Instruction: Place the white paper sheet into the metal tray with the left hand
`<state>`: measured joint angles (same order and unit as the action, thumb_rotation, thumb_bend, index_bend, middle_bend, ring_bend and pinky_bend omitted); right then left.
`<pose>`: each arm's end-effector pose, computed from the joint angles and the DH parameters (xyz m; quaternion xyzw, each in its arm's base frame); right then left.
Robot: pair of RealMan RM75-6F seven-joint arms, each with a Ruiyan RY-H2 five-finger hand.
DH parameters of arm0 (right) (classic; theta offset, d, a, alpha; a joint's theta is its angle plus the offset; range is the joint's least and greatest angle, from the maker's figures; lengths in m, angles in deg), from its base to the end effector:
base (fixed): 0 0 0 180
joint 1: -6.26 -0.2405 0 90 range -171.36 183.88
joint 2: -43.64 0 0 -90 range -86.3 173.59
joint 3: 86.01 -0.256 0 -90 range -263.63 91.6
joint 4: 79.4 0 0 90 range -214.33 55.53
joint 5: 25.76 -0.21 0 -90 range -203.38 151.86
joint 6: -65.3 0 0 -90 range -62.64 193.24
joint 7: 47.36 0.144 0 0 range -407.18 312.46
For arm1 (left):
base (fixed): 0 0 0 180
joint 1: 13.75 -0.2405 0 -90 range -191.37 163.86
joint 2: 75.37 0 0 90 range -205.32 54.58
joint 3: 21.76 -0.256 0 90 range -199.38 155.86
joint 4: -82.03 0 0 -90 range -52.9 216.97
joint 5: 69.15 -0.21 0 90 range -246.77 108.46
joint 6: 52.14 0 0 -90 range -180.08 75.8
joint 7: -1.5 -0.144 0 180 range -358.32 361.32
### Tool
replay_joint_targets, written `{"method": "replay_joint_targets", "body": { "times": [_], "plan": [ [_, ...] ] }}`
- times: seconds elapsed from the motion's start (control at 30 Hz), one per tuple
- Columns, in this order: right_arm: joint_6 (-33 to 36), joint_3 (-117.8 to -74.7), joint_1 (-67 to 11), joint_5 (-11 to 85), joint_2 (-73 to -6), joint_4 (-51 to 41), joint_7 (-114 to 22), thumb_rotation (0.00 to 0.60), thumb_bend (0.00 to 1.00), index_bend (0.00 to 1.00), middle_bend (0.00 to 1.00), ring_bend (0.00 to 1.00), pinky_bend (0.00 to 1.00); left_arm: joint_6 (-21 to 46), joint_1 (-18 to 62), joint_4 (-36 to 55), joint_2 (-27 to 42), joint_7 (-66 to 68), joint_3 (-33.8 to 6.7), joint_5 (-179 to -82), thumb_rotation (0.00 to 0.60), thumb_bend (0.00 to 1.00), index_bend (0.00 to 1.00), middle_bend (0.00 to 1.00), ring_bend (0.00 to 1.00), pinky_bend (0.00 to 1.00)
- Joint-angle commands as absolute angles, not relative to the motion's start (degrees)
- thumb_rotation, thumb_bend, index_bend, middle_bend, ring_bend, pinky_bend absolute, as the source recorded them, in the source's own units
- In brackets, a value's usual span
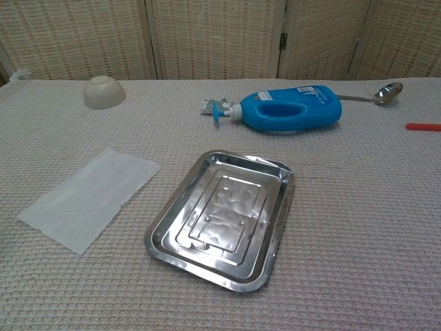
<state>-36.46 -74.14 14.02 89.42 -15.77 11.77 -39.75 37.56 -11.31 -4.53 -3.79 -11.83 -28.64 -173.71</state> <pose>-0.2777 -0.0509 0.1647 0.6631 -0.3927 0.4496 0.4516 -0.2875 0.1253 0.0979 -0.7234 -0.2845 -0.3644 0.5129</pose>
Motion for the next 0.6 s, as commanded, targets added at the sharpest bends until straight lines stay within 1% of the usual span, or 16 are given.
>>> {"method": "replay_joint_targets", "body": {
  "times": [0.03, 0.2, 0.23, 0.27, 0.33, 0.4, 0.43, 0.47, 0.5, 0.53, 0.57, 0.6],
  "plan": [
    [-36.38, -74.13, 14.01, 89.44, -15.84, 11.76, -39.87, 0.600, 0.38, 0.00, 0.00, 0.00, 0.00, 37.40, -11.34, -4.41, -3.76, -12.21, -28.57, -173.49, 0.600, 0.29, 0.09, 0.06, 0.01, 0.00],
    [-36.68, -74.29, 13.97, 89.34, -15.94, 11.64, -39.61, 0.600, 0.38, 0.00, 0.00, 0.00, 0.00, 37.79, -10.69, -3.81, -3.28, -11.42, -28.35, -174.69, 0.600, 0.29, 0.09, 0.07, 0.02, 0.01],
    [-36.81, -74.35, 13.95, 89.32, -16.01, 11.57, -39.41, 0.600, 0.38, 0.00, 0.00, 0.00, 0.00, 38.56, -10.53, -3.18, -2.82, -10.95, -28.07, -175.33, 0.600, 0.29, 0.11, 0.09, 0.04, 0.03],
    [-37.08, -74.55, 13.80, 89.42, -16.18, 11.41, -39.01, 0.600, 0.38, 0.00, 0.00, 0.00, 0.00, 40.19, -10.38, -1.51, -1.76, -10.42, -27.54, -176.54, 0.600, 0.29, 0.13, 0.13, 0.08, 0.08],
    [-37.34, -75.08, 13.42, 89.40, -16.83, 11.05, -38.34, 0.600, 0.38, 0.00, 0.00, 0.00, 0.00, 43.77, -10.25, 3.25, 0.85, -9.34, -26.49, -178.74, 0.600, 0.29, 0.20, 0.24, 0.19, 0.23],
    [-37.08, -75.37, 13.20, 89.26, -17.54, 10.81, -38.39, 0.600, 0.38, 0.00, 0.00, 0.00, 0.00, 45.20, -9.96, 7.42, 2.86, -8.22, -25.84, -179.32, 0.600, 0.28, 0.27, 0.40, 0.35, 0.49],
    [-36.88, -75.45, 13.05, 89.38, -17.84, 10.71, -38.59, 0.600, 0.38, 0.00, 0.00, 0.00, 0.00, 45.06, -9.67, 9.10, 3.63, -7.61, -25.61, -179.11, 0.600, 0.28, 0.29, 0.45, 0.40, 0.58],
    [-36.73, -75.69, 12.89, 89.42, -18.31, 10.59, -38.95, 0.600, 0.38, 0.00, 0.00, 0.00, 0.00, 43.96, -9.22, 10.67, 4.35, -6.78, -25.38, -178.21, 0.600, 0.26, 0.32, 0.54, 0.48, 0.70],
    [-36.67, -75.97, 12.79, 89.37, -18.77, 10.49, -39.32, 0.600, 0.38, 0.00, 0.00, 0.00, 0.00, 42.80, -8.82, 11.38, 4.73, -6.02, -25.26, -177.36, 0.600, 0.24, 0.35, 0.62, 0.55, 0.80],
    [-36.63, -76.39, 12.60, 89.31, -19.45, 10.29, -39.66, 0.600, 0.38, 0.00, 0.00, 0.00, 0.00, 41.74, -8.10, 12.21, 5.27, -4.83, -24.93, -176.65, 0.600, 0.21, 0.39, 0.71, 0.63, 0.90],
    [-36.67, -76.72, 12.46, 89.17, -19.99, 10.10, -39.68, 0.600, 0.38, 0.00, 0.00, 0.00, 0.00, 41.55, -7.52, 13.13, 5.82, -3.87, -24.57, -176.46, 0.600, 0.20, 0.40, 0.82, 0.72, 0.96],
    [-36.70, -77.05, 12.31, 88.91, -20.54, 9.87, -39.55, 0.600, 0.38, 0.00, 0.00, 0.00, 0.00, 41.58, -6.98, 14.31, 6.47, -2.91, -24.30, -176.52, 0.600, 0.20, 0.40, 0.89, 0.80, 0.99]
  ]
}}
